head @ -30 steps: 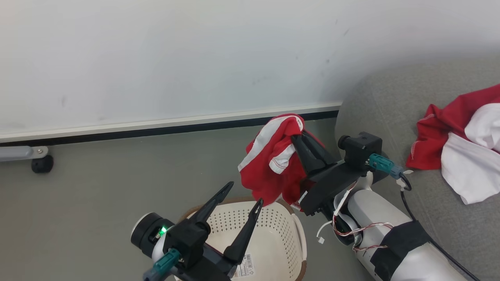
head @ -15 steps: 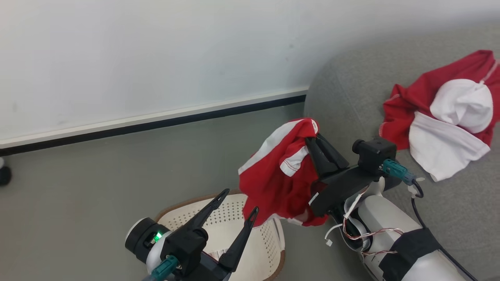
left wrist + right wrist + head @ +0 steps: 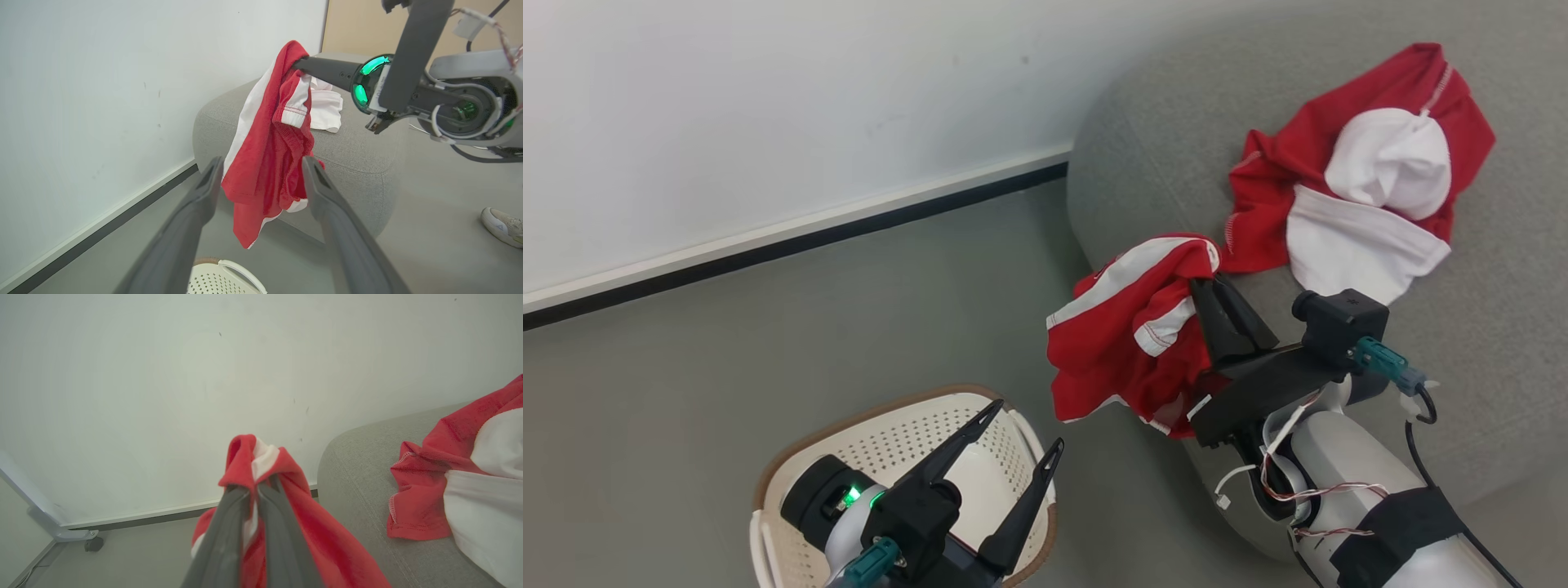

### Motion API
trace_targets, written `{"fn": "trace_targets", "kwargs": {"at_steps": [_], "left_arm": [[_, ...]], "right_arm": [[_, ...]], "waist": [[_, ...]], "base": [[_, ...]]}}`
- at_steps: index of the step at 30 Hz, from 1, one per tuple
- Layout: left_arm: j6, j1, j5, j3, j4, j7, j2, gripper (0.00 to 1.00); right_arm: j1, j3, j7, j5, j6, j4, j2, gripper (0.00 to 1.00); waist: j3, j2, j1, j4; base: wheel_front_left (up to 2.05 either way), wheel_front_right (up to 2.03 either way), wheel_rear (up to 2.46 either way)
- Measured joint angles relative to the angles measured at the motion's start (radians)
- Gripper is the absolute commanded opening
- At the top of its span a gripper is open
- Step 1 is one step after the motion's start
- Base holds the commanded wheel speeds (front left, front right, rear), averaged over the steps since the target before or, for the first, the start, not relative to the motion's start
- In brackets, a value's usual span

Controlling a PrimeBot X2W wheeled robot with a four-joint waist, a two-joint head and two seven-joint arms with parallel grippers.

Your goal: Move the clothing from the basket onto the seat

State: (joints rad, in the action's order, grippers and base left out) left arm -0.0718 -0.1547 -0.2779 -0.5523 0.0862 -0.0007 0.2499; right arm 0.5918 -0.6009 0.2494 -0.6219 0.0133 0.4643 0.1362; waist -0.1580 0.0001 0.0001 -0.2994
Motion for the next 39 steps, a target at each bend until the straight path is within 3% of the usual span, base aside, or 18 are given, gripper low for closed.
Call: {"fn": "trace_targets", "kwargs": {"at_steps": [12,25,39], "left_arm": [[-0.009,-0.007,0.026,-0.010,0.019,0.027,0.018,1.00],[-0.018,-0.040,0.034,-0.026,0.039,0.055,0.028,1.00],[-0.026,-0.110,0.049,-0.033,0.086,0.087,0.050,1.00]], "right_arm": [[-0.043,0.084,0.000,0.007,0.030,-0.053,0.007,0.00],[-0.038,0.182,0.000,0.026,0.032,-0.087,0.017,0.00],[0.279,0.328,0.007,0.044,0.029,-0.058,0.107,0.00]], "waist": [[-0.047,0.0000,0.0000,-0.110],[-0.104,0.0000,-0.0001,-0.173],[-0.192,0.0001,0.0000,-0.172]], "base": [[0.00,0.00,0.00],[0.00,0.00,0.00],[0.00,0.00,0.00]]}}
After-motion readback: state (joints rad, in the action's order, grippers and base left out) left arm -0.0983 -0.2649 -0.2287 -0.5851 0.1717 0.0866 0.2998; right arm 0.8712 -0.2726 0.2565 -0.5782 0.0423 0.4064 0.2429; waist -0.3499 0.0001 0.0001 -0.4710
